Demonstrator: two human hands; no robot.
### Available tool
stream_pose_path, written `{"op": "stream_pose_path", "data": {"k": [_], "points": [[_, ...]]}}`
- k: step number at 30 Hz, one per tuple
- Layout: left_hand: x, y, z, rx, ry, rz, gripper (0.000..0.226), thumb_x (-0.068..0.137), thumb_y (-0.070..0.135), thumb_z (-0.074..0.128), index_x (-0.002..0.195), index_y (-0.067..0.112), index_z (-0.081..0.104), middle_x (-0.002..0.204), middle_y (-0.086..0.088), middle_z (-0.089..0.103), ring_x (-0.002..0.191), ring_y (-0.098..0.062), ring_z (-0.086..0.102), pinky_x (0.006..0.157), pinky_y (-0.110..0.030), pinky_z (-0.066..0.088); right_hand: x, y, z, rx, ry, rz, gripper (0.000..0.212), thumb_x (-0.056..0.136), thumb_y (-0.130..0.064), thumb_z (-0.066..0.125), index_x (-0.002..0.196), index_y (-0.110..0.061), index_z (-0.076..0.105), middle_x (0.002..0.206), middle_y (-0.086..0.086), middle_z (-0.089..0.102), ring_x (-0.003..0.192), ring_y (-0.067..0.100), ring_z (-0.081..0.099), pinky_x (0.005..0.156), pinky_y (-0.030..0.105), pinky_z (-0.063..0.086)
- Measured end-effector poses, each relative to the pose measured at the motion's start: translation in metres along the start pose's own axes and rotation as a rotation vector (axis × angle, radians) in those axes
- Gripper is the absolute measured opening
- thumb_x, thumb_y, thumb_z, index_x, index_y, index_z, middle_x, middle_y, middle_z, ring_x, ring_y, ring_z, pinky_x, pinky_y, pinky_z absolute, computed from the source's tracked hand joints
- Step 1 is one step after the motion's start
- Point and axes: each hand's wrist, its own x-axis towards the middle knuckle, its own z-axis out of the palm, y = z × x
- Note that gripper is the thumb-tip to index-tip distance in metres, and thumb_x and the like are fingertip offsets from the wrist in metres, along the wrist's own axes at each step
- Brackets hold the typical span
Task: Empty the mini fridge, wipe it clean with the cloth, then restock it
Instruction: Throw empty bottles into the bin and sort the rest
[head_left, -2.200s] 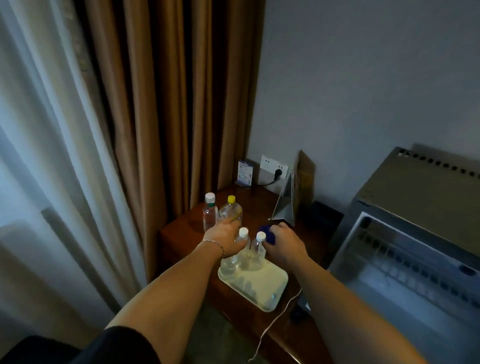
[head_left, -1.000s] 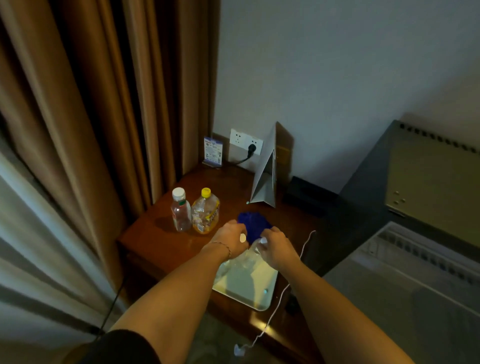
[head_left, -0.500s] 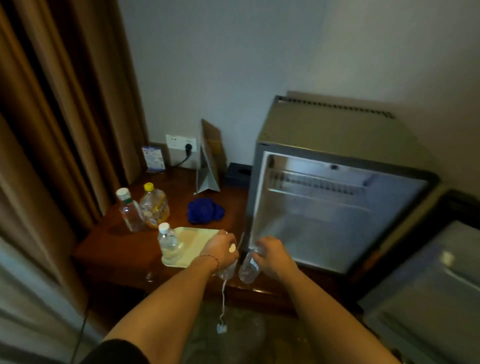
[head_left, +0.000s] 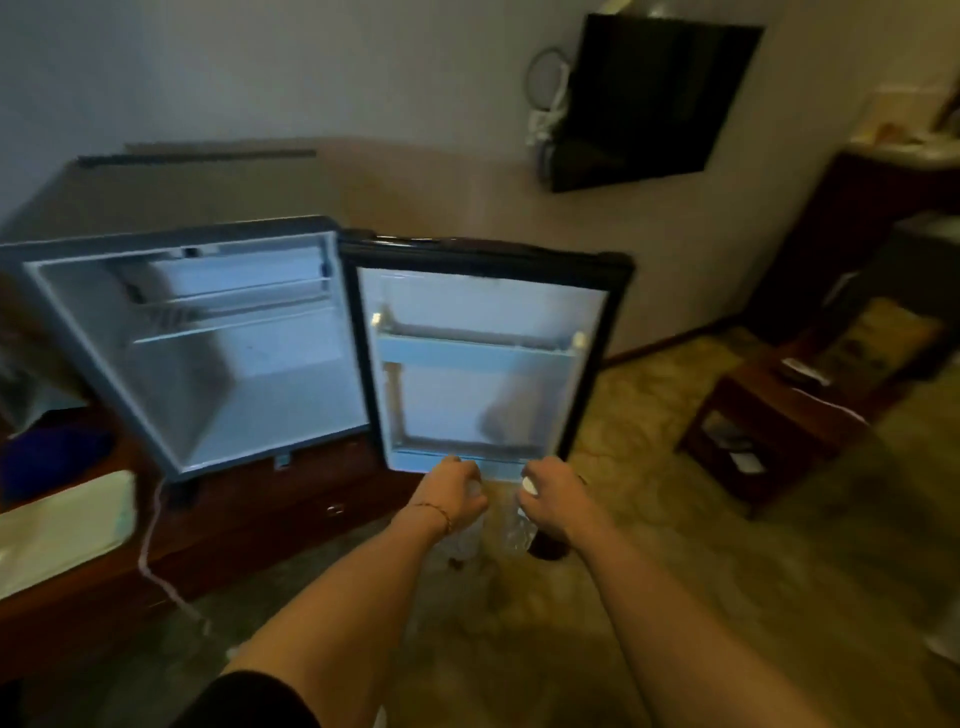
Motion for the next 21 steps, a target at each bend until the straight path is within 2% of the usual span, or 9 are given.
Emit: {"op": "stream_pose_path", "data": {"k": [2, 5, 7, 10, 12, 14, 18, 21], "points": [[0.014, 0.051, 0.024, -0.021, -0.045, 0.074, 0.032, 0.088, 0.031, 0.066, 0.116, 0.014, 0.063, 0.119, -0.009, 0.053, 0.109, -0.028, 0.055, 0.093, -0.035, 0.043, -0.015, 0.048, -0.025, 0.039, 0.053, 0.096, 0.029, 0.091, -0.031, 0.061, 0.111, -0.011, 0.066, 0.115, 0.014, 0.063, 0.104, 0.031, 0.061, 0.084, 0.033, 0.047], [0.036, 0.116, 0.056, -0.057, -0.094, 0.139, 0.035, 0.088, 0.031, 0.067, 0.119, 0.017, 0.062, 0.122, -0.006, 0.052, 0.111, -0.027, 0.055, 0.097, -0.036, 0.046, -0.030, 0.108, -0.056, 0.064, 0.098, 0.193, 0.029, 0.094, -0.026, 0.060, 0.117, -0.010, 0.064, 0.121, 0.011, 0.061, 0.110, 0.027, 0.058, 0.080, 0.025, 0.039], [0.056, 0.151, 0.075, -0.065, -0.122, 0.174, 0.033, 0.089, 0.031, 0.066, 0.118, 0.016, 0.063, 0.120, -0.005, 0.055, 0.110, -0.026, 0.057, 0.099, -0.037, 0.049, -0.032, 0.145, -0.073, 0.058, 0.122, 0.252, 0.031, 0.095, -0.030, 0.059, 0.120, -0.013, 0.063, 0.125, 0.008, 0.058, 0.113, 0.026, 0.057, 0.085, 0.028, 0.044], [0.094, 0.198, 0.102, -0.042, -0.171, 0.247, 0.034, 0.089, 0.033, 0.065, 0.117, 0.015, 0.064, 0.118, -0.005, 0.058, 0.108, -0.024, 0.057, 0.090, -0.030, 0.048, -0.025, 0.196, -0.099, 0.033, 0.132, 0.300, 0.036, 0.096, -0.033, 0.058, 0.125, -0.012, 0.061, 0.130, 0.010, 0.055, 0.117, 0.027, 0.055, 0.093, 0.033, 0.045], [0.124, 0.230, 0.116, -0.034, -0.183, 0.286, 0.032, 0.088, 0.035, 0.066, 0.114, 0.017, 0.065, 0.118, -0.003, 0.059, 0.107, -0.023, 0.057, 0.085, -0.028, 0.047, -0.012, 0.229, -0.118, 0.010, 0.149, 0.321, 0.035, 0.096, -0.032, 0.058, 0.123, -0.010, 0.061, 0.128, 0.011, 0.055, 0.117, 0.028, 0.055, 0.093, 0.033, 0.044], [0.156, 0.260, 0.129, -0.052, -0.189, 0.302, 0.031, 0.086, 0.037, 0.067, 0.110, 0.018, 0.066, 0.118, -0.004, 0.061, 0.105, -0.023, 0.058, 0.089, -0.033, 0.050, 0.005, 0.260, -0.137, 0.009, 0.170, 0.330, 0.032, 0.096, -0.029, 0.059, 0.119, -0.008, 0.061, 0.124, 0.012, 0.055, 0.115, 0.029, 0.055, 0.091, 0.034, 0.043], [0.216, 0.304, 0.140, 0.003, -0.203, 0.299, 0.039, 0.088, 0.037, 0.067, 0.121, 0.016, 0.062, 0.123, -0.008, 0.057, 0.112, -0.026, 0.056, 0.093, -0.032, 0.049, 0.051, 0.308, -0.173, 0.022, 0.155, 0.335, 0.027, 0.094, -0.028, 0.061, 0.108, -0.005, 0.063, 0.116, 0.013, 0.056, 0.107, 0.030, 0.057, 0.086, 0.035, 0.045], [0.268, 0.322, 0.142, -0.001, -0.167, 0.270, 0.039, 0.089, 0.036, 0.066, 0.121, 0.014, 0.062, 0.125, -0.008, 0.055, 0.114, -0.025, 0.054, 0.092, -0.030, 0.045, 0.096, 0.338, -0.199, 0.058, 0.182, 0.317, 0.029, 0.093, -0.030, 0.062, 0.110, -0.006, 0.064, 0.115, 0.011, 0.057, 0.106, 0.028, 0.058, 0.089, 0.038, 0.050]]}}
